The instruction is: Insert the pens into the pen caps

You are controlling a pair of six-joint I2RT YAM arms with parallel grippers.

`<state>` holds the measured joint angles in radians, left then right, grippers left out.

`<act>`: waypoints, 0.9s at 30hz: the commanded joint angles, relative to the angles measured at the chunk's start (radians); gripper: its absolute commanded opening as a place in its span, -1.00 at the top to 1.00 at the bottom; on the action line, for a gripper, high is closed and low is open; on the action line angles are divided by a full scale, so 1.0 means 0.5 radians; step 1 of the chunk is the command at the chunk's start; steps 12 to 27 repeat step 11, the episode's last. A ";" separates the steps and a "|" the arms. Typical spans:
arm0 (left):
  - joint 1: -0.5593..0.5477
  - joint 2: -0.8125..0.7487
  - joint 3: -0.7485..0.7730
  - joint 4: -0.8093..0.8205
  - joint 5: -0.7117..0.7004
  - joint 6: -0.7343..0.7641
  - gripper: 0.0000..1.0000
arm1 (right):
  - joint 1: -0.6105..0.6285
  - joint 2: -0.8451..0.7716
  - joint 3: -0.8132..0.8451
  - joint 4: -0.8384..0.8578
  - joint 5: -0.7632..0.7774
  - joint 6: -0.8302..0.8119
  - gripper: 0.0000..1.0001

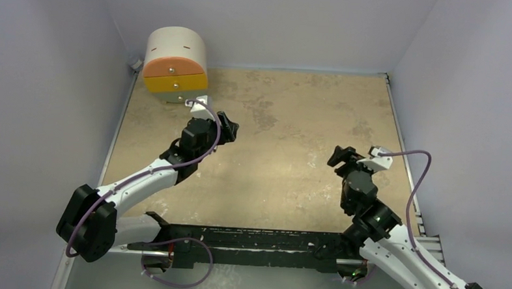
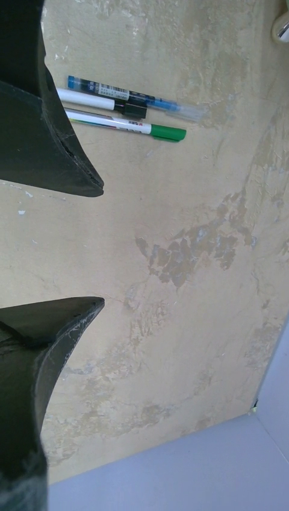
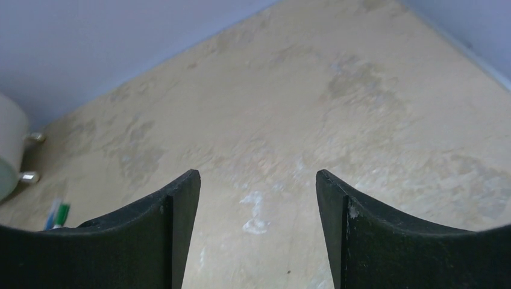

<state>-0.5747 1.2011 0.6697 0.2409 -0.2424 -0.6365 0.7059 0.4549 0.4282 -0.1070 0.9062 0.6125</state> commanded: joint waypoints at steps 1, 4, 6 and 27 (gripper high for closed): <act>-0.004 -0.043 -0.019 0.099 -0.016 -0.050 -0.22 | -0.007 -0.104 -0.160 0.733 0.496 -0.733 -0.45; -0.004 -0.018 -0.050 0.197 0.024 -0.063 -0.22 | -0.009 -0.092 -0.383 1.450 0.499 -1.143 -0.43; -0.004 -0.013 -0.038 0.203 0.057 -0.039 -0.22 | -0.013 -0.061 -0.384 1.480 0.453 -1.127 -0.43; -0.004 -0.041 -0.036 0.166 0.013 -0.013 -0.22 | -0.014 0.024 -0.315 1.288 0.470 -1.018 -0.46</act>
